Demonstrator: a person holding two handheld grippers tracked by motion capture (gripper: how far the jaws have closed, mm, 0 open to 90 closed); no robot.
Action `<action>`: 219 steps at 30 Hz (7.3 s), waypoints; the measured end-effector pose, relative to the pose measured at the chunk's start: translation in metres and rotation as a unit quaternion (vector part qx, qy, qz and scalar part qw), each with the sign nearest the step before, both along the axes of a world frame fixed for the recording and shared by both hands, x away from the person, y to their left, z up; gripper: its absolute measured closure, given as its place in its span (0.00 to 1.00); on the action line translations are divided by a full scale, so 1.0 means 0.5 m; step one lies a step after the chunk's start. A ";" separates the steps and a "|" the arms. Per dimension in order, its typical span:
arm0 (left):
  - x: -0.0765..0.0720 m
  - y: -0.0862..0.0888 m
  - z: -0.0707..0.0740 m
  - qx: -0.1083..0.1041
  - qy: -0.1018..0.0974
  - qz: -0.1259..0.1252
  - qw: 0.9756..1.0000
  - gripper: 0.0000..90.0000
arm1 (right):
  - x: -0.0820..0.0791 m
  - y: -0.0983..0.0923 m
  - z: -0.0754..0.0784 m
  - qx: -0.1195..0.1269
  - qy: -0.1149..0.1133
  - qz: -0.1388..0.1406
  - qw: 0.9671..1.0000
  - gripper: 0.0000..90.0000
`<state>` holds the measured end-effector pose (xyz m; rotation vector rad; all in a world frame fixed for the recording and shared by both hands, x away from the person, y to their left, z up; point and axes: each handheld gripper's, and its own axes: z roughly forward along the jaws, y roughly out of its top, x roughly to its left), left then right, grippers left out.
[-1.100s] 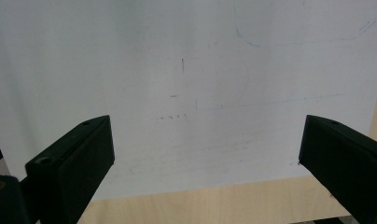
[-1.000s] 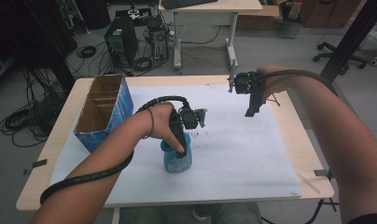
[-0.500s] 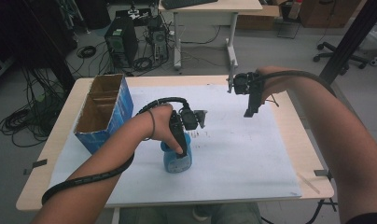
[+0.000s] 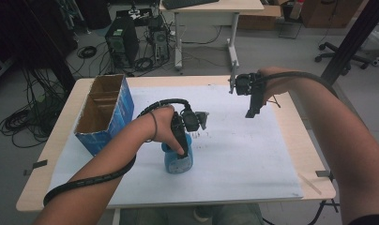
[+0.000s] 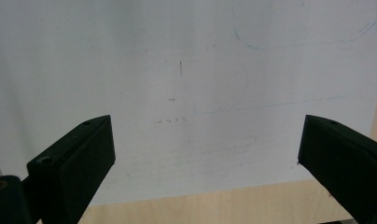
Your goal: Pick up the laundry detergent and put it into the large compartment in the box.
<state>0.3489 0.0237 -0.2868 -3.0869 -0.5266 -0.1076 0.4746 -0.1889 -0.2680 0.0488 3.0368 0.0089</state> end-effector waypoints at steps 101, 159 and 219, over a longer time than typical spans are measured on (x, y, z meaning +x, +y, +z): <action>-0.003 0.010 0.026 -0.023 0.014 0.016 1.000 0.42 | 0.006 -0.004 -0.013 0.008 -0.002 -0.003 1.000 0.06; 0.016 0.104 0.299 -0.057 -0.038 0.250 0.966 0.42 | 0.000 0.003 -0.012 0.013 -0.005 0.007 1.000 0.07; 0.108 0.392 0.425 -0.050 -0.058 0.488 0.869 0.42 | 0.019 0.003 -0.029 0.008 0.003 0.008 1.000 0.08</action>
